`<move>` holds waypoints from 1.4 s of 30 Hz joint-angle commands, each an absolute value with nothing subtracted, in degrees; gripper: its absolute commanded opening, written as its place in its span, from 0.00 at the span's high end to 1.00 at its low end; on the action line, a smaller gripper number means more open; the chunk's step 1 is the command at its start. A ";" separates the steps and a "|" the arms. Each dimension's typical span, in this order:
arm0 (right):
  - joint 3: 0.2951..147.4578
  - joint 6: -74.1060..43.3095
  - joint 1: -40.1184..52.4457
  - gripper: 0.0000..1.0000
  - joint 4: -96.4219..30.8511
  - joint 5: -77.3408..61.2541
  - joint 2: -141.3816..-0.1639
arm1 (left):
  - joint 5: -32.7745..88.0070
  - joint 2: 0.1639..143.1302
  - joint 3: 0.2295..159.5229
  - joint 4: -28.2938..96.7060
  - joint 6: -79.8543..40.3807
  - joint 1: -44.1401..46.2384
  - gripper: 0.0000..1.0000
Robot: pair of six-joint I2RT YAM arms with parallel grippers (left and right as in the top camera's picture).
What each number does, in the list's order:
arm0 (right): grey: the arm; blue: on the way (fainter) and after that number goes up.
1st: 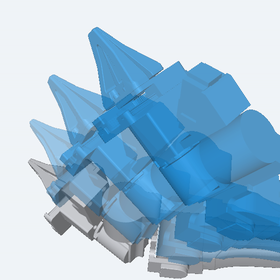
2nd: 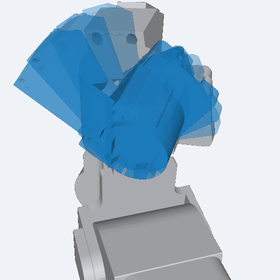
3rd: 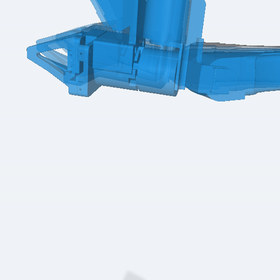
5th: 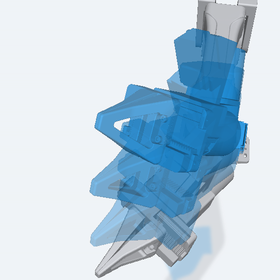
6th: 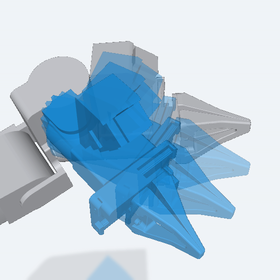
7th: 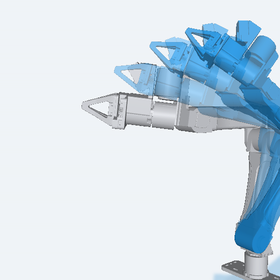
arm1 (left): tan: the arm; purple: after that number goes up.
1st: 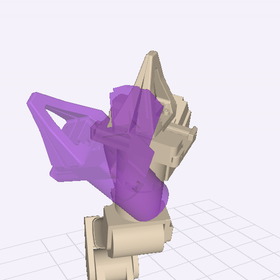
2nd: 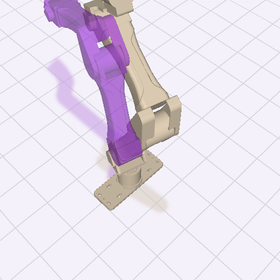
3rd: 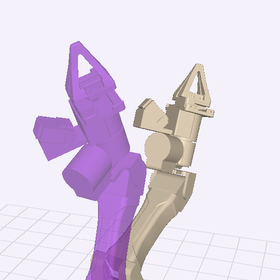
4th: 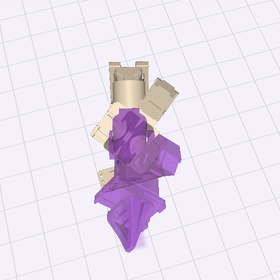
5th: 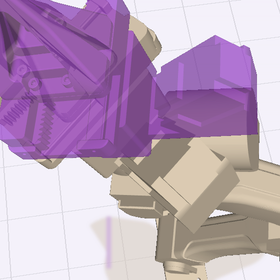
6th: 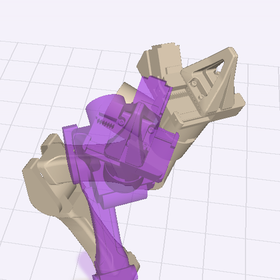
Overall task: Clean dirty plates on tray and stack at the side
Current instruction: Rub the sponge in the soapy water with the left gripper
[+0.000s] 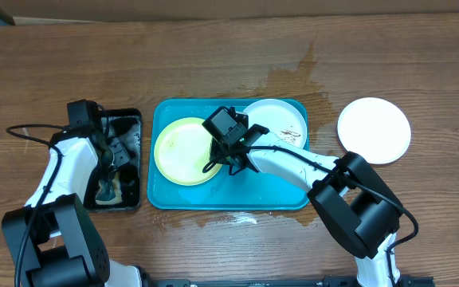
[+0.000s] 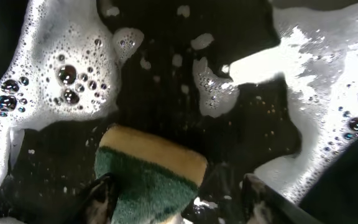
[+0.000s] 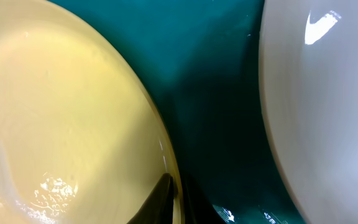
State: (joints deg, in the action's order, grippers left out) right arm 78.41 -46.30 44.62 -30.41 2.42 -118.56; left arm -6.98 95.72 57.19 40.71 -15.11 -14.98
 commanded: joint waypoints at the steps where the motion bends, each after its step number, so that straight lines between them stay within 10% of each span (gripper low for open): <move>1: 77.19 -46.04 44.77 0.92 -31.57 2.92 -120.70 | -8.56 95.98 54.78 38.83 -15.29 -14.66 0.36; 10: 77.19 -46.04 44.77 0.92 -31.57 2.92 -120.70 | -9.21 95.98 51.03 33.52 -15.22 -14.66 0.83; 20: 77.19 -46.04 44.77 0.92 -31.55 2.94 -120.70 | -8.08 95.74 61.43 43.05 -15.29 -14.63 0.28; 35: 77.19 -46.04 44.77 0.92 -31.59 2.92 -120.70 | -6.39 95.90 57.71 54.24 -18.68 -14.50 0.24; 42: 77.19 -46.04 44.77 0.92 -31.77 2.92 -120.70 | -5.96 95.90 53.91 46.39 -18.68 -14.61 0.57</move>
State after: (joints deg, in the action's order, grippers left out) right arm 78.41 -46.28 44.64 -30.63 2.37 -118.56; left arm -6.37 95.81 54.89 48.27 -18.35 -15.00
